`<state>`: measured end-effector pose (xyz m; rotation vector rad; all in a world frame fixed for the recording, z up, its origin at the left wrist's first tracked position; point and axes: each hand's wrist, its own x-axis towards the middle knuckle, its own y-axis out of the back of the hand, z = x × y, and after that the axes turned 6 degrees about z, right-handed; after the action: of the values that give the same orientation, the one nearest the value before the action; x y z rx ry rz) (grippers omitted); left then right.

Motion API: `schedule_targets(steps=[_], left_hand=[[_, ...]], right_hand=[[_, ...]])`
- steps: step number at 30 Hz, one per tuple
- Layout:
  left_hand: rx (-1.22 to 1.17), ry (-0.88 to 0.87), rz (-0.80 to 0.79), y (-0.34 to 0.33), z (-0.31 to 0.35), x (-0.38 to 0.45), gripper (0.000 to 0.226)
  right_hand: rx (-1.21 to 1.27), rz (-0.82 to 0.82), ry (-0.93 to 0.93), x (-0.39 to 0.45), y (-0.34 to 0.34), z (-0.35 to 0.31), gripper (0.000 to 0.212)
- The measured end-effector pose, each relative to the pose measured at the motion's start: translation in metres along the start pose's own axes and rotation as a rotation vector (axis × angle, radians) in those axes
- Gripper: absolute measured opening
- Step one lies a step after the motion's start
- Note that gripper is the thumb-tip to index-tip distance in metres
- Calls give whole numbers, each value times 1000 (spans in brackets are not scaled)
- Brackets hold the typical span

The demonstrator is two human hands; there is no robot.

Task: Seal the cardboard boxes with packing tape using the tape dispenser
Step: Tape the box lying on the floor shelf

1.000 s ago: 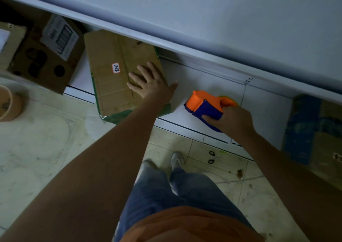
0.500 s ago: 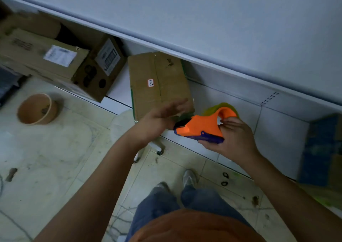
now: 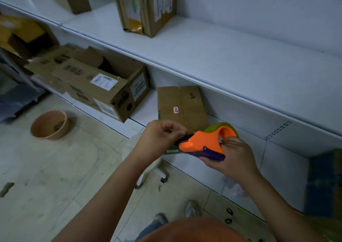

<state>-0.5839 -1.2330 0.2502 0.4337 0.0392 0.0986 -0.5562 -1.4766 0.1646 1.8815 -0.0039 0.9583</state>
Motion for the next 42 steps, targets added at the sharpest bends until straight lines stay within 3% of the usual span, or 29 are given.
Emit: schedule_targets(steps=[9, 13, 16, 23, 28, 33, 37, 42], left_hand=[[65, 23, 190, 8, -4, -15, 22], [32, -4, 329, 48, -3, -7, 15], [111, -56, 262, 67, 1, -5, 11], [291, -259, 350, 13, 6, -26, 17], [509, -487, 159, -23, 4, -36, 39], [730, -377, -106, -40, -8, -44, 75], [804, -269, -211, -40, -12, -51, 89], [868, -218, -237, -49, -14, -62, 99]], right_hand=[[-50, -304, -108, 17, 19, -17, 52], [27, -385, -301, 16, 35, -11, 45], [26, -437, -419, 13, 41, -2, 50], [50, -403, -783, 27, 19, -31, 50], [298, -294, -1077, 32, -7, -63, 50], [1073, -301, -1572, 56, 4, -85, 69], [1149, -357, -1505, 58, 4, -90, 59], [1069, -324, -1454, 53, -5, -90, 19]])
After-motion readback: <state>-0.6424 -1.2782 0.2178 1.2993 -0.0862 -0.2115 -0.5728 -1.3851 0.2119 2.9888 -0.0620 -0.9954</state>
